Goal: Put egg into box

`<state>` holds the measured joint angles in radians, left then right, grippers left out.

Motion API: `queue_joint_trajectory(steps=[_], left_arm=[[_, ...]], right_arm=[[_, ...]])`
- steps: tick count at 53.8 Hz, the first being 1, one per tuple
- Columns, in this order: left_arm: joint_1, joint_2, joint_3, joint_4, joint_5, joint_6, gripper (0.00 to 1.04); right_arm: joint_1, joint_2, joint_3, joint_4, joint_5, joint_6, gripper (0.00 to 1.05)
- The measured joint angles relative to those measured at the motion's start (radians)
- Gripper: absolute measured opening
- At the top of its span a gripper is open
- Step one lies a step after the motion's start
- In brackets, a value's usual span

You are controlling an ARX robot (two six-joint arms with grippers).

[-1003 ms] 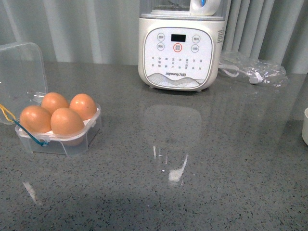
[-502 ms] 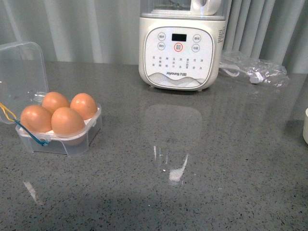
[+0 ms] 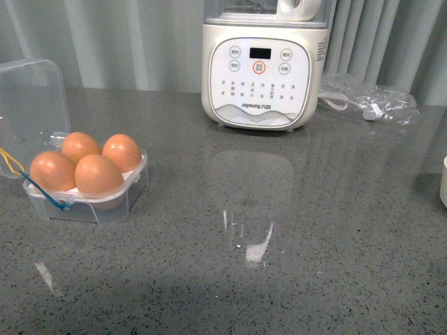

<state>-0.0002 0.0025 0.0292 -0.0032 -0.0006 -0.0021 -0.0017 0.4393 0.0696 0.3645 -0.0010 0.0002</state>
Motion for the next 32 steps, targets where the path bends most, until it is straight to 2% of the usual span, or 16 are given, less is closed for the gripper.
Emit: queue_joint_trajectory(steps=[32], left_arm=[[0.000, 0.000, 0.000, 0.000, 0.000, 0.000, 0.98]], right_arm=[[0.000, -0.185, -0.065, -0.108, 0.000, 0.000, 0.03]])
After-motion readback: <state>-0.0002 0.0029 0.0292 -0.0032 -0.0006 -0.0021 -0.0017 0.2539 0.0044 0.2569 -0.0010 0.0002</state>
